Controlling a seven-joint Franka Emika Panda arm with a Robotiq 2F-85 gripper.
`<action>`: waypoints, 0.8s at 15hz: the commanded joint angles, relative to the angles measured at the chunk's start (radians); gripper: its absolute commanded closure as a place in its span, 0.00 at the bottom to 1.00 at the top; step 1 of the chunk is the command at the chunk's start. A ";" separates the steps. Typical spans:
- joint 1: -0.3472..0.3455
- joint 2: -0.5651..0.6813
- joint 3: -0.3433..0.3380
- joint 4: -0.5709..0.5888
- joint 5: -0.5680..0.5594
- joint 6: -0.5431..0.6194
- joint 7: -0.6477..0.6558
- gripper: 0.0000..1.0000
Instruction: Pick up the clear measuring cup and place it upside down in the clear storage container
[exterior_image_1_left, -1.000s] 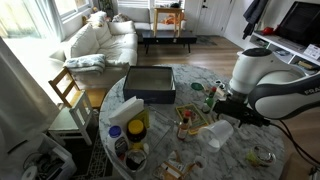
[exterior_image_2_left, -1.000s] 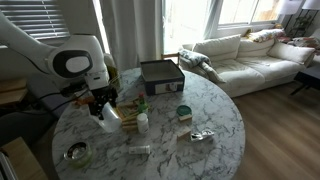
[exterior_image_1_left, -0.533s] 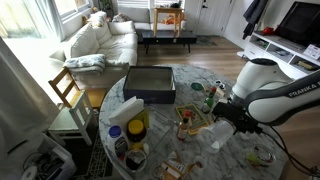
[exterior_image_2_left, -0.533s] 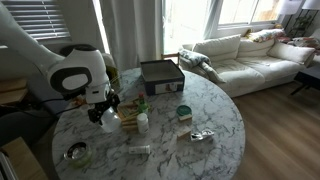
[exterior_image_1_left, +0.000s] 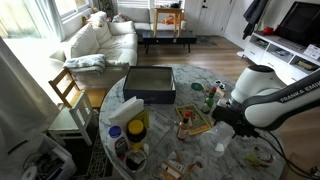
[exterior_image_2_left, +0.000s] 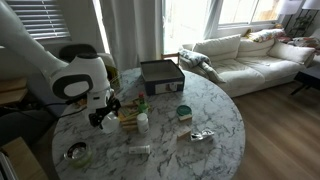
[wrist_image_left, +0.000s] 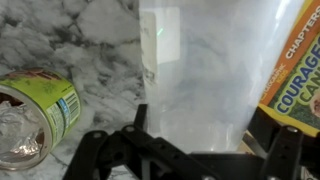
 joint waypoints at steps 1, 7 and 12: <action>0.028 0.026 -0.019 0.014 -0.034 0.002 0.031 0.32; 0.086 -0.071 -0.014 0.024 -0.247 -0.075 0.037 0.45; 0.096 -0.189 0.047 0.033 -0.446 -0.153 0.004 0.50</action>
